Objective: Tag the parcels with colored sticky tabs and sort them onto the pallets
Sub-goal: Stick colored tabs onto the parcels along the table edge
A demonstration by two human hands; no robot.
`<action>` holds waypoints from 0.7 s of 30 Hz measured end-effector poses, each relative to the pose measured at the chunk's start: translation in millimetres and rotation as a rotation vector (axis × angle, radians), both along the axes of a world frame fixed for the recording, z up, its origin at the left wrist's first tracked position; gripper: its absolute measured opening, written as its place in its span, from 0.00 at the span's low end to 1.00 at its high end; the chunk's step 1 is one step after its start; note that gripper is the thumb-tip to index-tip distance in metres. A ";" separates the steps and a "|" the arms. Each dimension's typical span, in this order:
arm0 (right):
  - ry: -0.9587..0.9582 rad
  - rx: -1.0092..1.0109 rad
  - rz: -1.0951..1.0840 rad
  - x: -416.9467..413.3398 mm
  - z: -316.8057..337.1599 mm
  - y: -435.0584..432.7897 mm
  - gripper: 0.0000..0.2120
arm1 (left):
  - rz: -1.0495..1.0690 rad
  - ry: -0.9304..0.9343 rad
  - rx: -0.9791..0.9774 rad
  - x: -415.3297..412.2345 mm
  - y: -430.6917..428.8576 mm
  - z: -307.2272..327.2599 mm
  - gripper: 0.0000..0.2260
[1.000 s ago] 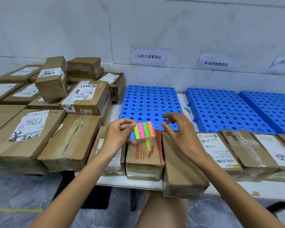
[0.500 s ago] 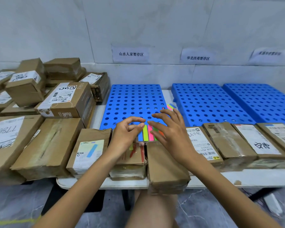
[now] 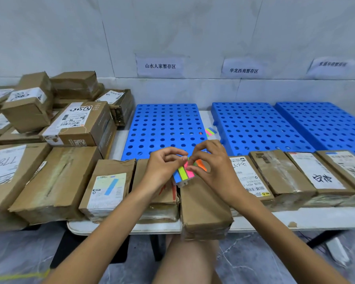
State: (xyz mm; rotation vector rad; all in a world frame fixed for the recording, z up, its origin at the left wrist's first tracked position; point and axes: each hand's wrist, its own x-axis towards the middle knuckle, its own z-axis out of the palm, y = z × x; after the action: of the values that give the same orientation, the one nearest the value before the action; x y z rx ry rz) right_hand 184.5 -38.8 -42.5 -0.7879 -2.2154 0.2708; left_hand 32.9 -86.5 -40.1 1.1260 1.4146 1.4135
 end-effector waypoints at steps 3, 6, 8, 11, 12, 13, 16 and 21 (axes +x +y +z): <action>-0.040 -0.075 0.048 8.9 6.2 -4.0 0.05 | 0.123 0.143 0.044 -5.6 4.3 -3.7 0.03; 0.004 -0.332 0.105 24.6 20.6 -11.6 0.04 | 0.266 0.274 0.076 -16.1 5.8 -7.6 0.03; -0.011 -0.475 0.125 36.5 27.2 -11.6 0.04 | 0.326 0.323 0.083 -24.3 6.4 -9.2 0.03; -0.219 -0.473 0.075 38.9 20.6 -6.9 0.06 | 0.302 0.368 0.086 -28.7 5.2 -9.6 0.03; -0.250 -0.453 0.036 35.8 13.9 -6.1 0.06 | 0.272 0.372 0.082 -27.3 4.2 -9.9 0.03; -0.256 -0.426 -0.019 32.1 5.9 -5.6 0.05 | 0.242 0.375 0.080 -24.9 3.2 -10.7 0.03; -0.278 -0.302 -0.169 25.3 -16.9 -6.7 0.04 | 0.186 0.369 0.094 -15.5 -0.3 -10.6 0.03; -0.342 -0.186 -0.179 31.6 -24.9 -7.5 0.16 | 0.151 0.369 0.096 -10.0 -4.9 -3.9 0.04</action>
State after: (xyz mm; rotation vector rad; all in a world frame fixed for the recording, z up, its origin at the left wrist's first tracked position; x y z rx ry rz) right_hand 216.1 -46.4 -67.4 -1.2026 -2.4391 0.2719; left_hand 23.0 -91.4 -44.0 1.4213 1.7341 1.4420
